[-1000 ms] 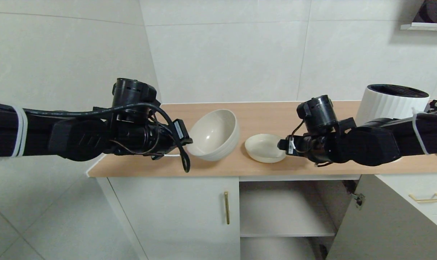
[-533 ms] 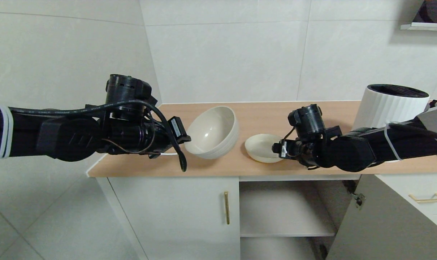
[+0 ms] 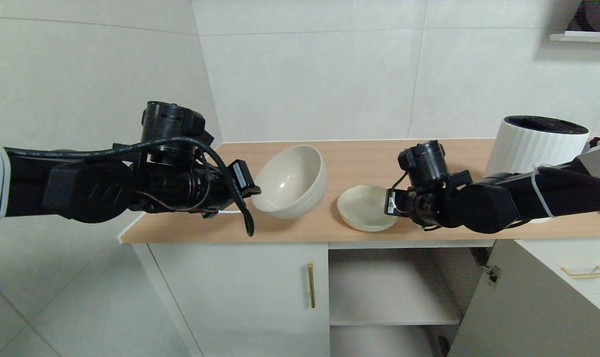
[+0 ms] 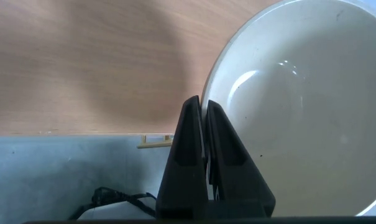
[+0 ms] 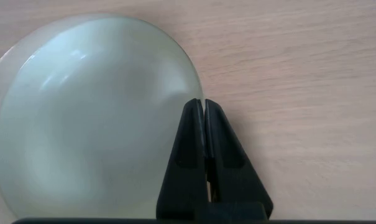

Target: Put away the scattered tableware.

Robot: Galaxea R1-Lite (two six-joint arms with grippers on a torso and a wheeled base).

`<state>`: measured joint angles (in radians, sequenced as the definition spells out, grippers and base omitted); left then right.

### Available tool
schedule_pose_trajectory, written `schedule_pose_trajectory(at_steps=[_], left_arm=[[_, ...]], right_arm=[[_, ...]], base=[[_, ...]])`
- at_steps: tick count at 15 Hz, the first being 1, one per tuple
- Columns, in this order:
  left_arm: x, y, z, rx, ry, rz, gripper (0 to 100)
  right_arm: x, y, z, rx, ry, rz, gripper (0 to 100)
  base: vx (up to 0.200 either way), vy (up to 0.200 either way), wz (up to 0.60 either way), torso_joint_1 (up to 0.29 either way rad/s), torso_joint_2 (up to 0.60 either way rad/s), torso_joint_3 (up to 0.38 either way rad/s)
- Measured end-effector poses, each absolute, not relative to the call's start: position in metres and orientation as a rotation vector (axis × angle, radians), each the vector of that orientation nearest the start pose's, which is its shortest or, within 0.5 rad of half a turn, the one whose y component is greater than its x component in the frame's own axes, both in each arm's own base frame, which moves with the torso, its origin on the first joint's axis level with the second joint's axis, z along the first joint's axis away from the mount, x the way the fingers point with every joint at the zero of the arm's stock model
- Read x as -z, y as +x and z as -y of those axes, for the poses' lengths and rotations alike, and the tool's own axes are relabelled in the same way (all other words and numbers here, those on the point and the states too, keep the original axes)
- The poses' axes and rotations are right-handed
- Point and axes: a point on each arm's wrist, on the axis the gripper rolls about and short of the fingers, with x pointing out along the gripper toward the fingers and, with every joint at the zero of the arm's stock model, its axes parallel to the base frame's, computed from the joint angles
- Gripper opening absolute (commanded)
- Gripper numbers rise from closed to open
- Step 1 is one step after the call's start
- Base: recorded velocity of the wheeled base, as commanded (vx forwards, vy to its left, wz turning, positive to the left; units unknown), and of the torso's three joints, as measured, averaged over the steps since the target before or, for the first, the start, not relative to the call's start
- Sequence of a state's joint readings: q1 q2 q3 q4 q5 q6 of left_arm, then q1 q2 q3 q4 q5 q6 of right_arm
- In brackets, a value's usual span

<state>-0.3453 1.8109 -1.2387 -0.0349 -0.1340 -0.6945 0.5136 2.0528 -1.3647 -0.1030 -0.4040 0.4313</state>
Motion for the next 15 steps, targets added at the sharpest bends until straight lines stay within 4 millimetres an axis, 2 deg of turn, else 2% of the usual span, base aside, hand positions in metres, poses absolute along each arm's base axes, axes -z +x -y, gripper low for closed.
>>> schedule_pose_trajectory(at_steps=[5, 9, 11, 15], left_arm=[[-0.220, 0.308, 0.114, 0.278, -0.608, -0.652, 0], [-0.224, 0.285, 0.106, 0.332, -0.588, -0.659, 0], [-0.227, 0.263, 0.098, 0.386, -0.564, -0.661, 0], [-0.218, 0.231, 0.086, 0.409, -0.527, -0.688, 0]], right_arm=[[-0.185, 0.335, -0.179, -0.065, 0.198, -0.525, 0], [-0.200, 0.312, -0.158, -0.115, 0.209, -0.602, 0], [-0.208, 0.290, -0.145, -0.165, 0.220, -0.654, 0], [-0.204, 0.249, -0.122, -0.283, 0.253, -0.759, 0]], base=[[0.000, 0.000, 0.00, 0.000, 0.00, 0.000], [0.000, 0.000, 0.00, 0.000, 0.00, 0.000], [0.000, 0.000, 0.00, 0.000, 0.00, 0.000], [0.000, 0.000, 0.00, 0.000, 0.00, 0.000]])
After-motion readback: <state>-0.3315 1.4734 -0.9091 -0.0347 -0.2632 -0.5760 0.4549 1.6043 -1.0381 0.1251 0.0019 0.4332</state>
